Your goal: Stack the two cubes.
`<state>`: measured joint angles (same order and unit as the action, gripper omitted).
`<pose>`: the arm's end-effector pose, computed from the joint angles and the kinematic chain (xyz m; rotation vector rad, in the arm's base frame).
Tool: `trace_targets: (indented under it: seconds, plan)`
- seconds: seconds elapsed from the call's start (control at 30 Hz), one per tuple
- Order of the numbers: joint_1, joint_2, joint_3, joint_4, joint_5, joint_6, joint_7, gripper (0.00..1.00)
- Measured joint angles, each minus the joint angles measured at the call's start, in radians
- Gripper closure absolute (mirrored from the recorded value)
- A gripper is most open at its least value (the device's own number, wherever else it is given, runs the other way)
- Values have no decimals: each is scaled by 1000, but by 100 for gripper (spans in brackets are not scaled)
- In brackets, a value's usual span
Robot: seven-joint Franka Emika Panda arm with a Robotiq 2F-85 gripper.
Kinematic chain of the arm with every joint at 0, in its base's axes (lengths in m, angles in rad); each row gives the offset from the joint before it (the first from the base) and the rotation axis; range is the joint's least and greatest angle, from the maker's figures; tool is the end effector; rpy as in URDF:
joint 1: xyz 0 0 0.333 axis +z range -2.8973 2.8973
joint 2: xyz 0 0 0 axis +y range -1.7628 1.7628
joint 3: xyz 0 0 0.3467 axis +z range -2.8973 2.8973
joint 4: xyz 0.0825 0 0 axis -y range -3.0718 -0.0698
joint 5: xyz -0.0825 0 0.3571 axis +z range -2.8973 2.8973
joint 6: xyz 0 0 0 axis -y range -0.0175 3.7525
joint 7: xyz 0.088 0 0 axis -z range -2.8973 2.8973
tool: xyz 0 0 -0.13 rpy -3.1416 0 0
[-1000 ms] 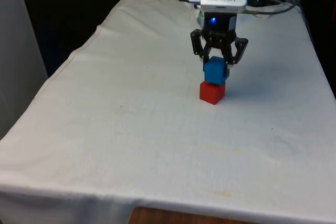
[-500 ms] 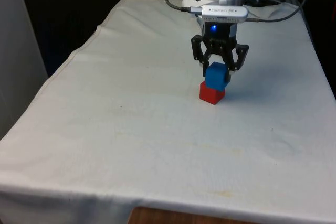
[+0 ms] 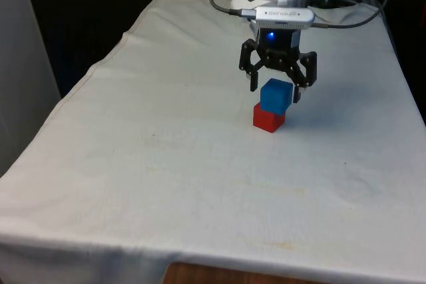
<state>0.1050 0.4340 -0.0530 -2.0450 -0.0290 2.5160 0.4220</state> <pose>0.5973 0.0322 0.2558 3.0658 -0.5286 0.0710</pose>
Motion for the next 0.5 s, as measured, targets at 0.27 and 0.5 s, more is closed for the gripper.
trace_targets:
  seconds: [0.27, 0.5]
  plan:
    - [0, -32, -1, 12, -1, -35, -2, 0]
    - [1, -71, -1, 13, -8, -67, -8, 0]
